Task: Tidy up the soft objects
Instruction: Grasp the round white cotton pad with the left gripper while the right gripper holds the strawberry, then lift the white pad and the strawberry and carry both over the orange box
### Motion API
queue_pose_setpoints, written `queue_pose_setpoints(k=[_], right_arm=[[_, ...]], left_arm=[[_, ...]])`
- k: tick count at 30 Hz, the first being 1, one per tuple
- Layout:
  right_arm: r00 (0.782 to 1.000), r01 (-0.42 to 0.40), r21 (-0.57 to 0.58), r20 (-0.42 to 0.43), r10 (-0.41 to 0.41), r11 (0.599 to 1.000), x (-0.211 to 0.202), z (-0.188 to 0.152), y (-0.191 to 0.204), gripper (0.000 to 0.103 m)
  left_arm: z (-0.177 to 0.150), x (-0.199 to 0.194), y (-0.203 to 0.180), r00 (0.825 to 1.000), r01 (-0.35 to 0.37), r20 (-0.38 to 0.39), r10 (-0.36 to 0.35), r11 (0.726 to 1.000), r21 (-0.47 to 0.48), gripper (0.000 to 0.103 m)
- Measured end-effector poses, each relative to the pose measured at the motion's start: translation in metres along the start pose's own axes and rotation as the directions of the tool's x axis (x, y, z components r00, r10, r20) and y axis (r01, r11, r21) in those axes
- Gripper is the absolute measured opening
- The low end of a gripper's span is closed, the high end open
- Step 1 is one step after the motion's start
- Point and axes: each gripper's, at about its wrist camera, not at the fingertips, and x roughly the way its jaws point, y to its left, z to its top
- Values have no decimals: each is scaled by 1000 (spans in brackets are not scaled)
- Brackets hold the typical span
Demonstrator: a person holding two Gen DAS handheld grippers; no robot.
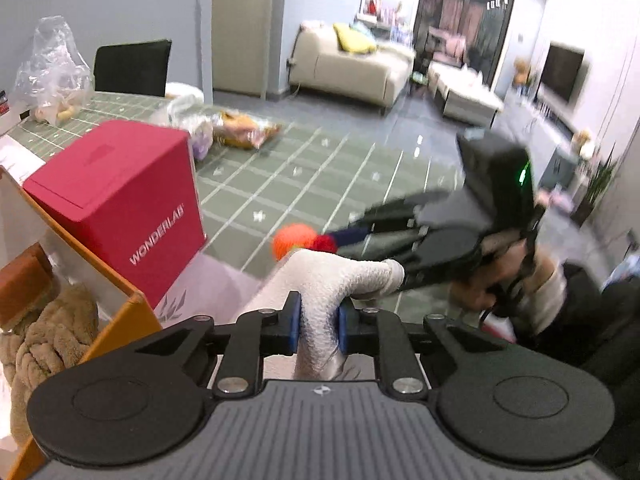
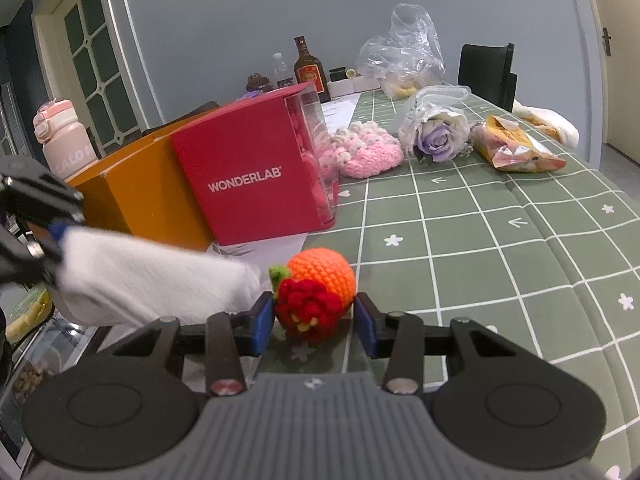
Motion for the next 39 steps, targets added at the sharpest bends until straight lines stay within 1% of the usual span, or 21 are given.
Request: queue_pose_setpoints(k=[6,8,10,13,14,15,17,19,20,21,22,23,24,25,27,28,29,31,33,34,39], right_arm=[[1000,7,-12,-1,-7,1000,0,-1,3,43],[1000,3,-7,0,-3,1000,-1,0,1,43],[1000,2,-6,0,-2,1000,-1,-1,1,43],[1000,2,-5,1,-2,1000,-1,-1,1,43],[1000,2,-5,0,-2,1000,-1,-1,1,43],[1000,2,-6,0,-2,1000,-1,-1,2,43],[1000,7,-10,0,-7,1000,-1,-1,1,43],[1000,12,-7,1,-12,1000,-1,-1,1,42],[1000,15,-10,1,-15,1000,-2,-1,2,42],[1000,17,-10,1,-17,1000,-2,-1,2,42],[1000,18,-8,2,-18,1000,-2,-1,2,42],[1000,21,-4,3,-21,1000,-2,-1,1,42],[1000,29,7,5,-29,1000,-2,0,1,42],[999,45,34,8,-46,998,-3,0,1,42],[999,32,71,1,-32,997,-2,2,1,41],[1000,7,94,0,-8,996,-4,5,1,41],[1000,-6,110,4,6,994,-7,7,1,41],[999,-35,106,29,33,994,-18,17,6,41],[998,-38,79,53,34,996,-31,30,14,41],[997,-34,59,77,29,998,-40,41,19,41],[975,-66,-48,208,75,997,-63,99,49,41]], left_arm=[[12,-13,11,992,39,127,-24,992,-118,20],[14,-22,16,983,40,181,-10,986,-162,20],[13,-35,21,963,37,270,15,982,-186,20],[6,-58,25,900,24,430,73,976,-216,20],[4,-64,26,890,37,452,64,977,-212,20],[3,-70,27,886,48,460,54,977,-209,20],[1,-82,26,862,37,498,91,969,-242,20],[-3,-93,25,813,8,563,149,964,-267,20],[-6,-98,24,783,-12,593,186,958,-285,20],[-8,-102,25,761,-32,610,222,952,-306,20],[-10,-108,25,730,-60,628,270,940,-335,20],[-12,-112,27,706,-69,641,301,930,-361,21],[-14,-115,31,687,-63,652,322,919,-388,22],[-16,-118,35,674,-67,656,341,912,-405,22],[-16,-116,35,659,-150,627,416,889,-432,22],[-15,-116,37,644,-206,603,471,866,-456,22],[-15,-115,38,633,-233,586,506,846,-480,22],[-13,-113,40,620,-262,556,553,814,-518,22],[-12,-112,43,618,-275,523,587,785,-556,22],[-12,-112,46,615,-290,497,612,762,-579,22],[-13,-112,51,573,-394,426,701,691,-607,22]])
